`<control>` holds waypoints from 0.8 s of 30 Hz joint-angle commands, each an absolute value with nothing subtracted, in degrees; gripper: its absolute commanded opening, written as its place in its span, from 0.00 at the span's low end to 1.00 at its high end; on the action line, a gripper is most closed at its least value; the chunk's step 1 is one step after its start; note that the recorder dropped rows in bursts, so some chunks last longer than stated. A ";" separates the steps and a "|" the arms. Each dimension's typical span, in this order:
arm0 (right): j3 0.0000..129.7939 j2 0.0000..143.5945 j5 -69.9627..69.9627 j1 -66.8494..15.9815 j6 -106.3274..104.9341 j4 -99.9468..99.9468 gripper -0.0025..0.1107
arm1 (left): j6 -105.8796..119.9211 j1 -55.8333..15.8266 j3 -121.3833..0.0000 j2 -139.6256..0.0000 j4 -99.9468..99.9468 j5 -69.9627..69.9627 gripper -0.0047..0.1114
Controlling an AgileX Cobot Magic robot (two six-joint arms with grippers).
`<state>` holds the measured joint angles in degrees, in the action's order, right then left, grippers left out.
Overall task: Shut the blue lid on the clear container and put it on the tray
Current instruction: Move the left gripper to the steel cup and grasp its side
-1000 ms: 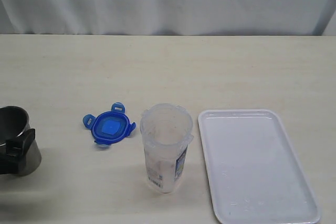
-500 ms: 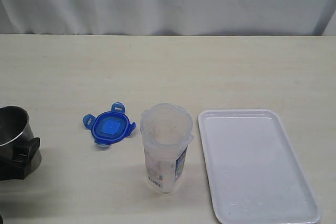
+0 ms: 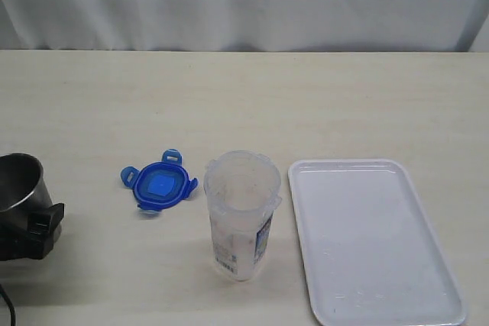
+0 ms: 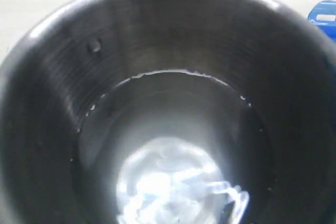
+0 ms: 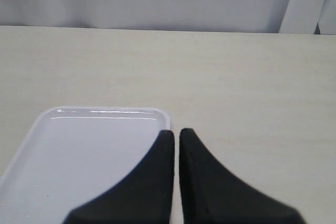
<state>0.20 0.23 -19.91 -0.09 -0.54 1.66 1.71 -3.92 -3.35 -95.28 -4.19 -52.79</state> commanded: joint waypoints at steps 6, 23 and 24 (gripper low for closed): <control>0.00 0.00 -19.75 -0.15 -0.69 1.64 0.06 | 1.70 -3.74 -3.68 -95.48 -3.91 -61.68 0.94; 0.00 0.00 -19.75 -0.15 -0.69 1.64 0.06 | 1.70 -3.74 -5.48 -95.48 -7.29 -58.63 0.94; 0.00 0.00 -19.75 -0.15 -0.69 1.64 0.06 | 1.70 -3.74 -5.92 -95.48 -8.23 -58.59 0.94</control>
<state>0.20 0.23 -19.91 -0.09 -0.54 1.66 1.71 -3.92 -4.62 -95.43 -5.58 -58.61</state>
